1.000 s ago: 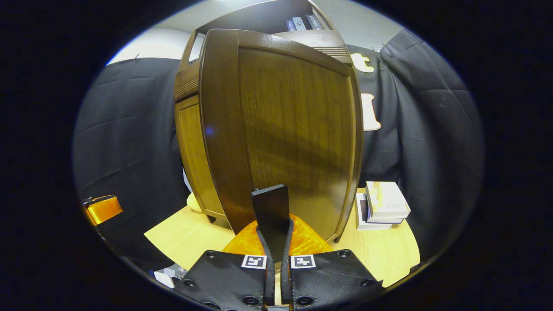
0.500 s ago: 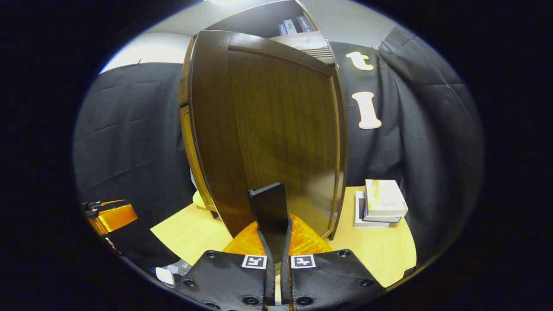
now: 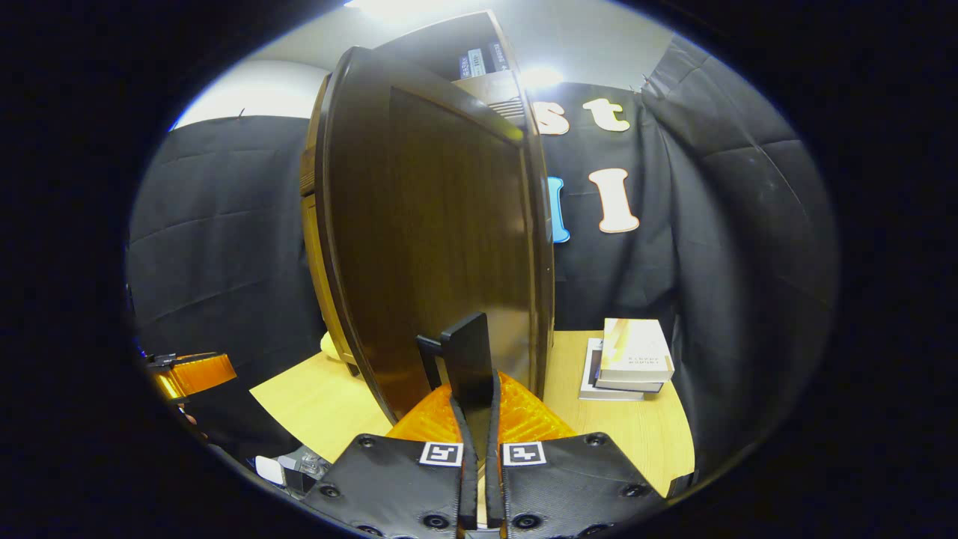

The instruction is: Open the right door of the double-door shoe cabinet with the right hand, and open the left door with the left hand.

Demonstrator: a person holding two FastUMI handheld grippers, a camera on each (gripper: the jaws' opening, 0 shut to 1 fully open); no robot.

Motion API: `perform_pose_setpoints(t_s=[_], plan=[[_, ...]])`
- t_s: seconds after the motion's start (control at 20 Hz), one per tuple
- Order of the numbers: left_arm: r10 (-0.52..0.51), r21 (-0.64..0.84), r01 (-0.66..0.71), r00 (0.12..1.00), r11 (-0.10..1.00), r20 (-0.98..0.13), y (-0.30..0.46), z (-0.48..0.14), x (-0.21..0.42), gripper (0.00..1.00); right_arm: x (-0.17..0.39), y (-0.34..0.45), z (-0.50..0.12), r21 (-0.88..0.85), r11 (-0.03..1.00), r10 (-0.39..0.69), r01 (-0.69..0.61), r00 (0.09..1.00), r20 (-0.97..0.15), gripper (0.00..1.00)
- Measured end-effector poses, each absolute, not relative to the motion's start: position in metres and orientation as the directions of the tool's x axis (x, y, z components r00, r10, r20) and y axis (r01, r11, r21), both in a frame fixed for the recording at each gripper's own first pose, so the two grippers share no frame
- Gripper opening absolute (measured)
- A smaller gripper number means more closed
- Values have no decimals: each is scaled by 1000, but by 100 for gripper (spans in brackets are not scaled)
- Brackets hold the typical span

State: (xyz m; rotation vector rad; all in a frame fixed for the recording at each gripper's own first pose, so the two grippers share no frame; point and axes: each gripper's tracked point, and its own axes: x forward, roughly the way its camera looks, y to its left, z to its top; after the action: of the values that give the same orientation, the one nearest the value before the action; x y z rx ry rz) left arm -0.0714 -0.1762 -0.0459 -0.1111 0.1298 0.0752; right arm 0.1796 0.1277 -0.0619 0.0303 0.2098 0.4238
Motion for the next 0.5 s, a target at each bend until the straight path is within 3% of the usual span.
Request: perform_pose_setpoints(t_s=[0.15,0.45,0.5], plan=[[46,-99,-60,990,993,-137,-184,-53,-68,95,184,125,-60,69,915,403,-397,898,-180,2],[20,-75,-30,992,997,-123,-191,-49,-65,95,186,115,-60,57,923,384,-380,907,-175,5],[20,-67,-28,992,997,-121,-191,-47,-63,96,186,116,-60,64,923,385,-380,906,-174,1]])
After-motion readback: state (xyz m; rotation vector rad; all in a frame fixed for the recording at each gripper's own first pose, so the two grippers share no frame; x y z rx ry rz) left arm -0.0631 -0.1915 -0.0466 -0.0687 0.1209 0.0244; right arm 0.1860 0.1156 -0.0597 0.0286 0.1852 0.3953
